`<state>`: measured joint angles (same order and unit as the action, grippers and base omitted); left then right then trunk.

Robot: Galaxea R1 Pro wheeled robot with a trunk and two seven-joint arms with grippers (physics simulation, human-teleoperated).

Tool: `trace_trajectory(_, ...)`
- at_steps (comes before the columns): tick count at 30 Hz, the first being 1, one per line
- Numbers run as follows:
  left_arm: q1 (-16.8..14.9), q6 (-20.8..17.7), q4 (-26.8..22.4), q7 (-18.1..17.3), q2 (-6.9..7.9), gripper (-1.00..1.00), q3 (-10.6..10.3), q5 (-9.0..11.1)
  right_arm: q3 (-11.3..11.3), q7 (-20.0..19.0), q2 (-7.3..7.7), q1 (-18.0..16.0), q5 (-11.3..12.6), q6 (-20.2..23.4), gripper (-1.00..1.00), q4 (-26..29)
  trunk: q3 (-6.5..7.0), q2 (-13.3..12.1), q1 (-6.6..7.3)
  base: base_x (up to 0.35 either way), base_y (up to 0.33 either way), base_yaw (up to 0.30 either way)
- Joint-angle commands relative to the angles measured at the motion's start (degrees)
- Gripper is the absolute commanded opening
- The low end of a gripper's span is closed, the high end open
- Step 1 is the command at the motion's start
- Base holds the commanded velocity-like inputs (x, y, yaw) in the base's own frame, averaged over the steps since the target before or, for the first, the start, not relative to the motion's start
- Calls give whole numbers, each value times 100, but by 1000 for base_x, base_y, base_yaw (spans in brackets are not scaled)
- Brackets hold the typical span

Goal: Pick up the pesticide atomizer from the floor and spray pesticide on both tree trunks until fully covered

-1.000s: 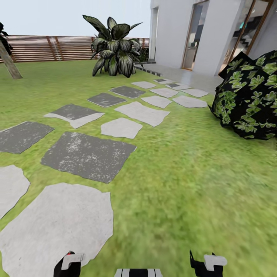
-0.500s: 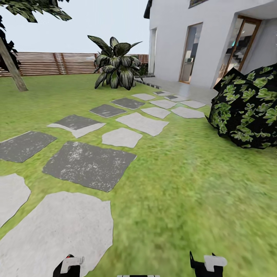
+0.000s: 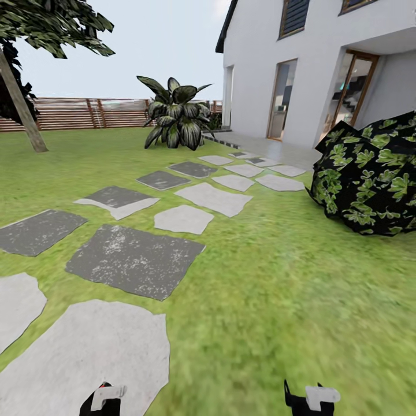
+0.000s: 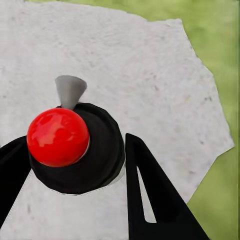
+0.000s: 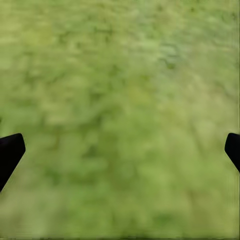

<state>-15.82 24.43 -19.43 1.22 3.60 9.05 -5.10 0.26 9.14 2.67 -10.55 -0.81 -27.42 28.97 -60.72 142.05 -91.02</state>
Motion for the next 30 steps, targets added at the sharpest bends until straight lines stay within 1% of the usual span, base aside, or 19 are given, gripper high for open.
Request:
trace_trajectory(1, 0, 0, 0, 1, 0, -100, 0, 0, 0, 0, -4, 0, 1, 0, 100, -28, 28, -42, 23, 0, 0, 0)
trace_trajectory(6, 0, 0, 0, 1, 0, -100, 0, 0, 5, 0, -11, 0, 2, 0, 100, -74, 143, -242, 132, 0, 0, 0)
trace_trajectory(23, 0, 0, 0, 1, -2, -100, 0, 0, 1, 10, -26, 0, 20, -9, 100, -65, 452, -924, 506, 0, 0, 0)
trace_trajectory(27, 0, 0, 0, 2, -5, -100, 0, 0, 2, 9, -28, 0, 15, -9, 100, -72, 452, -924, 506, 0, 0, 6)
trace_trajectory(30, 0, 0, 0, 1, -4, -100, 0, 0, 3, 9, -29, 0, 12, -9, 100, -74, 452, -924, 506, 0, 0, 133)
